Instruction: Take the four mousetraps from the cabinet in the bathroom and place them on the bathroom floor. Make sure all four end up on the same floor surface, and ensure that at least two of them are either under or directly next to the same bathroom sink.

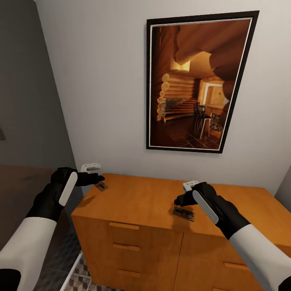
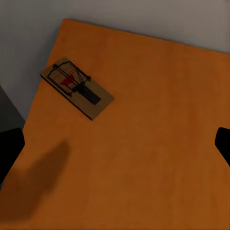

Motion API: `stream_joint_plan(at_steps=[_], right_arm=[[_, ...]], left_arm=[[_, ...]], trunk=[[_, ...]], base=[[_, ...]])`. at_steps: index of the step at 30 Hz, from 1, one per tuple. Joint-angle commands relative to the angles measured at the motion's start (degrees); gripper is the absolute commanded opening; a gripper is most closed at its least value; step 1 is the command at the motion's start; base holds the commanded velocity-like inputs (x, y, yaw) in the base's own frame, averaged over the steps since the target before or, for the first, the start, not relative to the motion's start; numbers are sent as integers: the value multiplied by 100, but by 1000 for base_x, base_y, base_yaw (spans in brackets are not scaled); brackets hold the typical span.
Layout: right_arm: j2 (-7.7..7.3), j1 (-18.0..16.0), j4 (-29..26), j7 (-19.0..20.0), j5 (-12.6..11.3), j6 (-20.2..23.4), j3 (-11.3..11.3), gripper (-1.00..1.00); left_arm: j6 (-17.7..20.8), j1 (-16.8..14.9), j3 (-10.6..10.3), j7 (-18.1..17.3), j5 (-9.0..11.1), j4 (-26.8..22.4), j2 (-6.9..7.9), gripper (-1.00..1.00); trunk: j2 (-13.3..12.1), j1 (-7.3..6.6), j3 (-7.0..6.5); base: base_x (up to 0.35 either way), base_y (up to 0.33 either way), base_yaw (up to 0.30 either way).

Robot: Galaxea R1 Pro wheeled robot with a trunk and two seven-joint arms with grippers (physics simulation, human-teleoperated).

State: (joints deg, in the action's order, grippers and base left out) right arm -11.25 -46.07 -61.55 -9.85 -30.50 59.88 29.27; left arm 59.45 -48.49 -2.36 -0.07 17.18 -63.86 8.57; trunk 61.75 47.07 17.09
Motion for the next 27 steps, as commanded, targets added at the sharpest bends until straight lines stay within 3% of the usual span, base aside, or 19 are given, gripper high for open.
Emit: stream_joint_plan(at_steps=[1,12,27], right_arm=[[-5,-7,-6,-58,-63,12,74,100],[-7,-7,-6,-53,-92,12,542,100],[-17,-7,-6,-52,-96,12,578,100]], left_arm=[[18,-6,-10,-1,4,-4,5,100],[16,-3,-10,0,8,4,5,100],[14,-4,-10,2,5,45,8,100]], trunk=[[5,1,8],[5,1,8],[5,1,8]], base=[[0,0,0],[0,0,0],[0,0,0]])
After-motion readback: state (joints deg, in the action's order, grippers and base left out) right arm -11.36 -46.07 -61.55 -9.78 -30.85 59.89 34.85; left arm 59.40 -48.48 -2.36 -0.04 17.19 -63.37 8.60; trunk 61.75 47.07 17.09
